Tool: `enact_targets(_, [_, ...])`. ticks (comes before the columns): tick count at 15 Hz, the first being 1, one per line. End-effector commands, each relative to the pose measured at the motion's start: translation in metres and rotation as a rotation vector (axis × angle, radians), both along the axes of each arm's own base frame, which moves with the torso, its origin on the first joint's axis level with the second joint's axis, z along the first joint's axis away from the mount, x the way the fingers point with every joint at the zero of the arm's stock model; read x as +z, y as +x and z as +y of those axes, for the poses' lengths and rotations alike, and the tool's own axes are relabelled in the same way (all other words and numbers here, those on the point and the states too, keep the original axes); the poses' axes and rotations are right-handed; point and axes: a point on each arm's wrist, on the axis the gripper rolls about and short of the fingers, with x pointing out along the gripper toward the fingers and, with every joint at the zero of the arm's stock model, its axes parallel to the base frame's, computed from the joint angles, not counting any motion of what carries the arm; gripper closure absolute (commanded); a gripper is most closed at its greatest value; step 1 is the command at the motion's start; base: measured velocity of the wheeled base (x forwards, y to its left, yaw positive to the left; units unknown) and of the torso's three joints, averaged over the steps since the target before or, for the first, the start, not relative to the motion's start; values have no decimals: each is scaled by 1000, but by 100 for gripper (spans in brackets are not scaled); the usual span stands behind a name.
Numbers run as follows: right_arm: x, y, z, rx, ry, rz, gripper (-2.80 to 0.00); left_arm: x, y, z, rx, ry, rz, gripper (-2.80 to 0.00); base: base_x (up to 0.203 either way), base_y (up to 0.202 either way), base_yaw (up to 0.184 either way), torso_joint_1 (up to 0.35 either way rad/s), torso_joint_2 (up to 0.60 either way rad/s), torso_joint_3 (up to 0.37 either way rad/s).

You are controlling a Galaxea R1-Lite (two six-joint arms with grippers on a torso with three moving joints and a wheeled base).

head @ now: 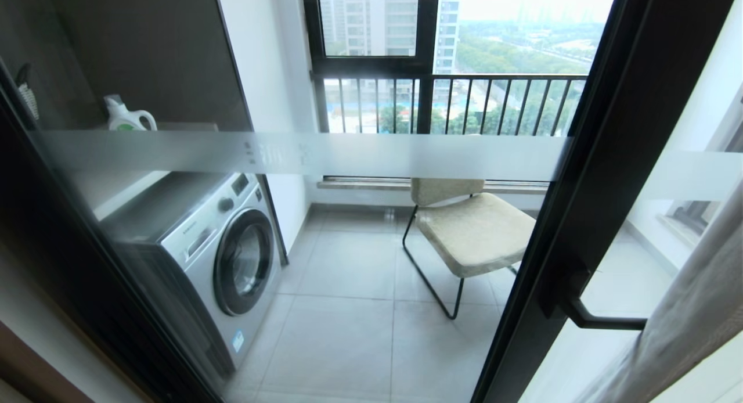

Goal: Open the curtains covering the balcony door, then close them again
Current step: Close the inner curtains on both sides

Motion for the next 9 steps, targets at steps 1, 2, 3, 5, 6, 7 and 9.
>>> enact_targets(1, [0,0,0,2,0,-2,0,0,0,0,0,-1,-1,0,0,192,3,0,5,7])
enact_targets(2, [0,0,0,2,0,-1,0,0,0,0,1,-1,-1,0,0,194,0,2,1,-1])
enact_targets(3, [0,-1,0,2,0,-2,0,0,0,0,1,-1,-1,0,0,191,3,2,7,2])
enact_targets(5, [0,-1,0,2,0,-4,0,0,0,0,1,-1,-1,0,0,191,2,1,5,1])
enact_targets(6, [0,-1,0,2,0,-4,0,0,0,0,1,-1,-1,0,0,192,0,1,-1,-1])
enact_targets(7, [0,-1,0,2,0,-2,0,0,0,0,1,-1,-1,0,0,191,0,6,5,-1])
enact_targets(9, [0,-1,0,2,0,-2,0,0,0,0,1,-1,-1,0,0,191,-1,4,0,2])
